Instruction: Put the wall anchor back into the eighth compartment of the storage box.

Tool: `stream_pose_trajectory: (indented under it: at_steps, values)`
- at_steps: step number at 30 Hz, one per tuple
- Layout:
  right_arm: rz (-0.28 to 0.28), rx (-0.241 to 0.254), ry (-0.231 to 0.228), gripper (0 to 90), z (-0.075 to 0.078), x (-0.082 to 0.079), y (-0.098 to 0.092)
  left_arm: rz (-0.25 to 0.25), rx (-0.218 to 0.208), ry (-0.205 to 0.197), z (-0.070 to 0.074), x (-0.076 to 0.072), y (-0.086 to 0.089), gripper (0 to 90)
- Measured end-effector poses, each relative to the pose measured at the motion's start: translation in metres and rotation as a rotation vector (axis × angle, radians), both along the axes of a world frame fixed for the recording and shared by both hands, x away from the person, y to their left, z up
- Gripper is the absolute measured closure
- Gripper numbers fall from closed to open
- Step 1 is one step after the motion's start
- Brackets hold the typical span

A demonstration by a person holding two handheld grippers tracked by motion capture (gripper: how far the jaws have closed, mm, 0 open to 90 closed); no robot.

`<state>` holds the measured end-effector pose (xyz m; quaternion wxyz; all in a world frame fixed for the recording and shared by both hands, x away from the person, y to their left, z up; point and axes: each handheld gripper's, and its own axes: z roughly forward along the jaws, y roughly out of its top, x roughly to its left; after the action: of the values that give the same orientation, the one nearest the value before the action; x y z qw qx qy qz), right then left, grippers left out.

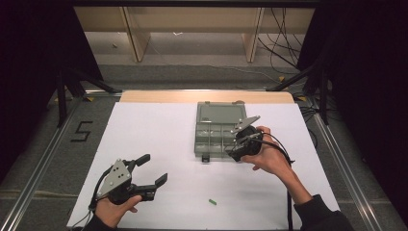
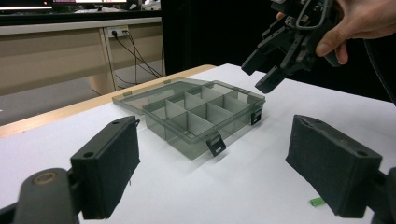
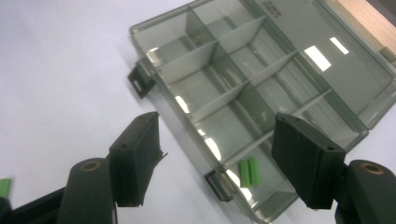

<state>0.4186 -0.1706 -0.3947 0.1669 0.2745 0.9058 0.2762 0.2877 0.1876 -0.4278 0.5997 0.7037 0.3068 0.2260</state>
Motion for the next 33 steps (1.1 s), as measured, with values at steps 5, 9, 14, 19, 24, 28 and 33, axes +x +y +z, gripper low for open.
stream_pose_trajectory:
  at_steps: [5,9,14,19,24,28,33]
  values:
    - [0.024,0.001,0.008,33.0,0.001,-0.009,0.007,0.000,0.000,0.000,0.000,0.000,0.000,16.0]
    - [0.043,0.009,0.012,31.6,0.000,-0.017,0.013,0.000,0.000,-0.002,0.000,0.000,0.000,16.0]
    - [0.072,0.012,0.027,30.1,-0.001,-0.024,0.019,0.000,-0.001,-0.002,0.000,0.000,0.000,16.0]
    - [0.093,0.011,0.033,29.1,-0.003,-0.030,0.024,0.000,0.000,-0.003,0.000,0.000,0.000,16.1]
    - [0.117,0.003,0.048,28.4,-0.007,-0.037,0.030,0.000,0.000,-0.003,0.000,0.000,0.000,16.1]
    - [0.146,-0.005,0.053,28.4,-0.012,-0.043,0.035,0.000,-0.001,-0.003,0.000,0.000,0.000,16.0]
    - [0.167,-0.011,0.081,28.4,-0.018,-0.051,0.040,0.000,-0.002,-0.004,0.000,-0.001,0.000,16.1]
